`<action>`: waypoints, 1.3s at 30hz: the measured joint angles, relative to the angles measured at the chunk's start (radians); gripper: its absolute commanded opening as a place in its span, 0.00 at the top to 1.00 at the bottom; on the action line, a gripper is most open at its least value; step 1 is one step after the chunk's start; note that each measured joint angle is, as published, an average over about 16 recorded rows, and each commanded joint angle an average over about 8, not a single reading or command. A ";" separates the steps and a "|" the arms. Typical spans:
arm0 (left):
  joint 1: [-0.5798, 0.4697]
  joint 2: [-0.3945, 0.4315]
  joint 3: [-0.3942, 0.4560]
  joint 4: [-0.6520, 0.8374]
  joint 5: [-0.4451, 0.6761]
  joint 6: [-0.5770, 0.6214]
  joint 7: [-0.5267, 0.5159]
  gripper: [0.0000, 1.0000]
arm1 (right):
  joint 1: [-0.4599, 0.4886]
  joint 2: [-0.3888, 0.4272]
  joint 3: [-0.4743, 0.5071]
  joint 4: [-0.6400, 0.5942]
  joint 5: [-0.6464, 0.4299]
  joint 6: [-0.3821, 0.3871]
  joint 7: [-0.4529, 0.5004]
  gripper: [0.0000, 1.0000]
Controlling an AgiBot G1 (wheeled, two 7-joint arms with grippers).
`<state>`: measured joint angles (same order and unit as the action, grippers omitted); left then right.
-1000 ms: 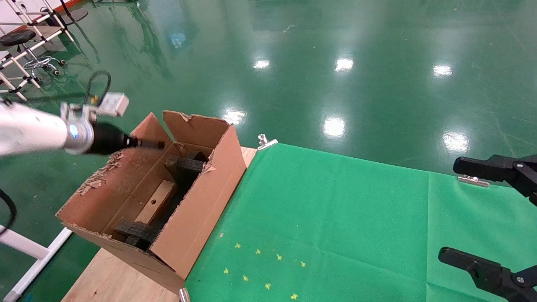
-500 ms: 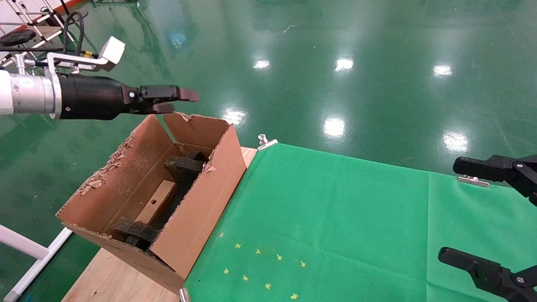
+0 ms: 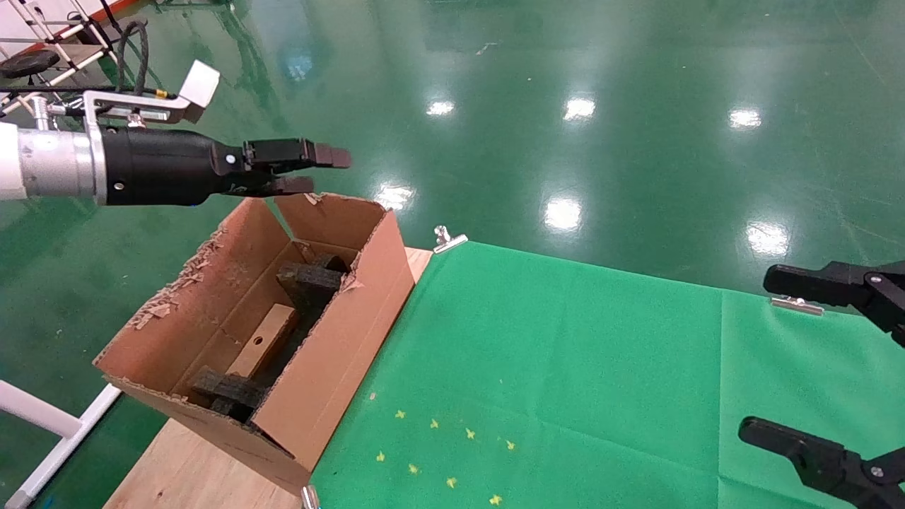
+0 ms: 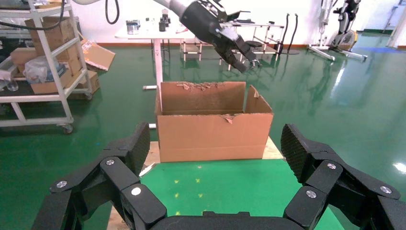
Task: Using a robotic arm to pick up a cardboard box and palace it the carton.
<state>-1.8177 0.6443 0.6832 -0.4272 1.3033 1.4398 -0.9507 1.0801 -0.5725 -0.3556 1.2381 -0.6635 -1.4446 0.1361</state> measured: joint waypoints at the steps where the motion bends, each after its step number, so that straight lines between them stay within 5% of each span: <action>1: 0.008 0.000 -0.004 -0.009 -0.005 -0.001 0.009 0.00 | 0.000 0.000 0.000 0.000 0.000 0.000 0.000 0.00; 39: 0.491 -0.022 -0.267 -0.566 -0.378 0.037 0.505 0.00 | 0.000 0.000 0.000 0.000 0.000 0.000 0.000 0.00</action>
<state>-1.3263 0.6225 0.4166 -0.9937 0.9250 1.4763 -0.4460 1.0801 -0.5724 -0.3557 1.2381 -0.6634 -1.4446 0.1361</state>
